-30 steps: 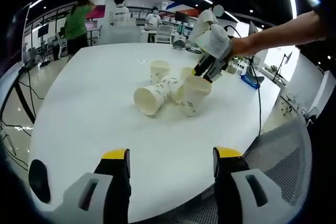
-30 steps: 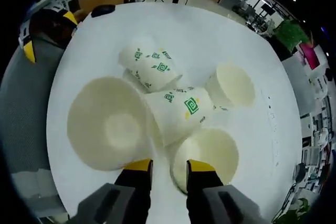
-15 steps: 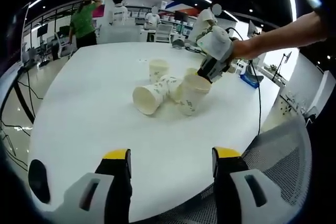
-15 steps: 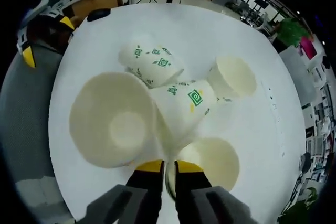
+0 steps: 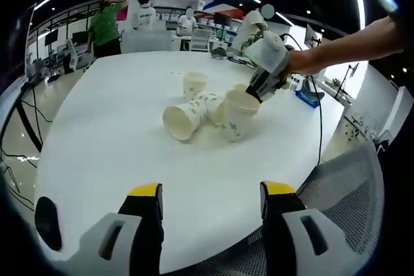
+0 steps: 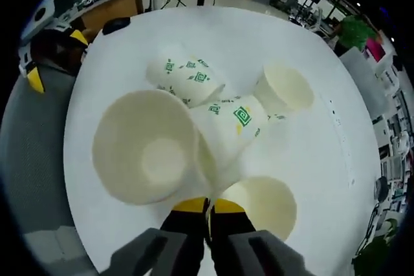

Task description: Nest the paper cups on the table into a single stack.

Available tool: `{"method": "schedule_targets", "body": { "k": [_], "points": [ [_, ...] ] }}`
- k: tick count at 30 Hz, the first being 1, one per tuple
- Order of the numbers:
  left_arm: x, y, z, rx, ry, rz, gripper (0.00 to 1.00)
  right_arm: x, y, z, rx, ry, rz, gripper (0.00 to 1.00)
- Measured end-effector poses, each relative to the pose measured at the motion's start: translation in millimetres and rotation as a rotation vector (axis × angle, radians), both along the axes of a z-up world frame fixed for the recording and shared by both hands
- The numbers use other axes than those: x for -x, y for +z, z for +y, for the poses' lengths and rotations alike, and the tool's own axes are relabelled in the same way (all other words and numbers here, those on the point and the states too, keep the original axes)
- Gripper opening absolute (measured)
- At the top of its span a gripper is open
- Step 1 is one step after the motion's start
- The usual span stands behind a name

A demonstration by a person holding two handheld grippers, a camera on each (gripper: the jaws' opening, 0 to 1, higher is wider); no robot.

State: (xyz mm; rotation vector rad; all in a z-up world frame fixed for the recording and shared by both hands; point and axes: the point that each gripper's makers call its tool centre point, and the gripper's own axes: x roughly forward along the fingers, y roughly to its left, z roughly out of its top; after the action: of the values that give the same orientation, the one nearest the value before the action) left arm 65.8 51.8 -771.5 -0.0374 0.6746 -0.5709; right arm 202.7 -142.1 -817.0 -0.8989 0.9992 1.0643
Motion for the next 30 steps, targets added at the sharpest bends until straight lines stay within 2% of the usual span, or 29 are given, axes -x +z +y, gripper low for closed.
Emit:
{"method": "schedule_targets", "body": {
  "k": [8, 30],
  "points": [
    [-0.6, -0.4, 0.4, 0.0, -0.001, -0.002, 0.61, -7.5, 5.0, -3.0, -0.021, -0.019, -0.013, 0.0],
    [-0.4, -0.4, -0.8, -0.002, -0.007, -0.001, 0.6, 7.1, 18.7, -7.3, -0.016, -0.014, -0.033, 0.0]
  ]
}}
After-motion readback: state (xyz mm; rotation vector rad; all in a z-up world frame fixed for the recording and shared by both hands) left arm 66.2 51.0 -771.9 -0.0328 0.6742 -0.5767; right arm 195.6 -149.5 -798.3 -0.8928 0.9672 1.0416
